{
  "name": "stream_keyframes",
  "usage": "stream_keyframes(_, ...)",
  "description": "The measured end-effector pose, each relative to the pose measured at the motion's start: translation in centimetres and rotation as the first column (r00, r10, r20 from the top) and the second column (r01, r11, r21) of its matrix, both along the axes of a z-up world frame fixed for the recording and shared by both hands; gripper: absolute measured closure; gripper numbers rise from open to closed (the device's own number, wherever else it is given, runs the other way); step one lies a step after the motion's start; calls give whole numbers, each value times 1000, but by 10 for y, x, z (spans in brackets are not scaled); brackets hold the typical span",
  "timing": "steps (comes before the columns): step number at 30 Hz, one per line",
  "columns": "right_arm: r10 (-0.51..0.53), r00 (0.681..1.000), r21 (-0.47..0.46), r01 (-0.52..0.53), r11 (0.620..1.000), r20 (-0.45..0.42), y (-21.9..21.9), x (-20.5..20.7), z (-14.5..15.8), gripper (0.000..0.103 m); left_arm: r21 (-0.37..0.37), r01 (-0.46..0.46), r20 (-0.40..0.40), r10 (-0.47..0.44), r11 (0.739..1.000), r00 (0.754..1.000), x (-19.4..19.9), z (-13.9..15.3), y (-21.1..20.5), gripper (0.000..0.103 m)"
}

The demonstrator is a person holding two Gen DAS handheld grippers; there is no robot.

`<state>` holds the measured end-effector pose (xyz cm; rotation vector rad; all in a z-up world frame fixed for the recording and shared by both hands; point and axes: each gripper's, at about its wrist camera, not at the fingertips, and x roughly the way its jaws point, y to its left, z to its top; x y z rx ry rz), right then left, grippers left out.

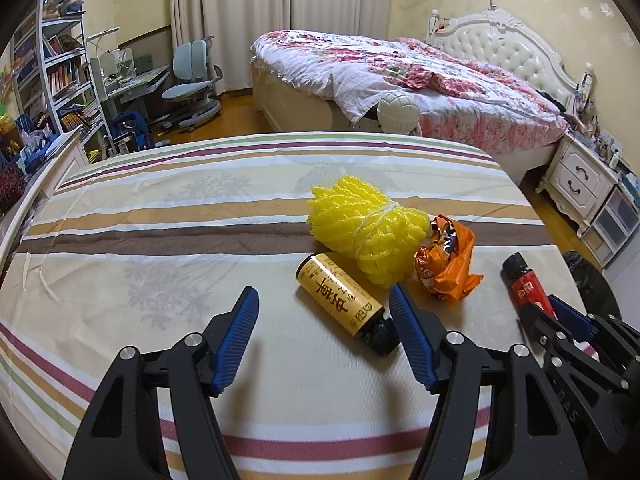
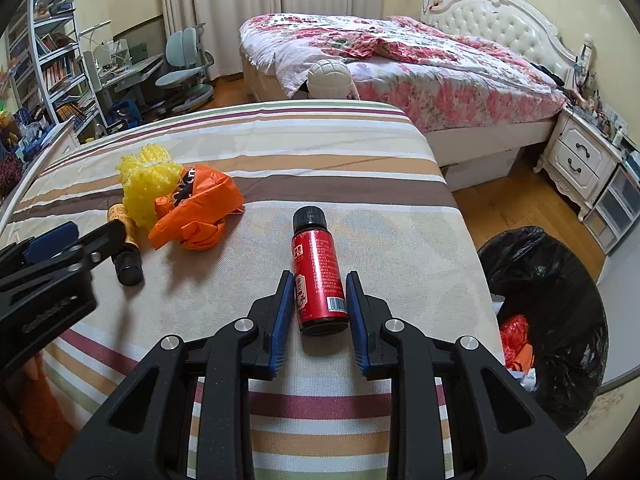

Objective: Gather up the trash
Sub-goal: 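Grasp the red can with the right gripper, then grasp the gold bottle with the left gripper while the right holds the red can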

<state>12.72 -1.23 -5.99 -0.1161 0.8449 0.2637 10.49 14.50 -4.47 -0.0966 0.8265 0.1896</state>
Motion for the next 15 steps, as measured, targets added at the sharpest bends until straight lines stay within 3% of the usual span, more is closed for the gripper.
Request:
stream_keyframes(4,4,1000,7,-4,1000,-2,-1,1,0,77,16,-12,-43,12,1000,999,4,-9,2,34)
stream_keyframes(11,6,1000,15,-6,1000,-4,-3,3,0,77,-28,-15,-66,13,999,998,-5,-13,13,36)
stream_keyframes(15,7,1000,15,-7,1000,-13,-2,4,-1,77,-26,19,-71,-21,999,997,-4,-14,9,54)
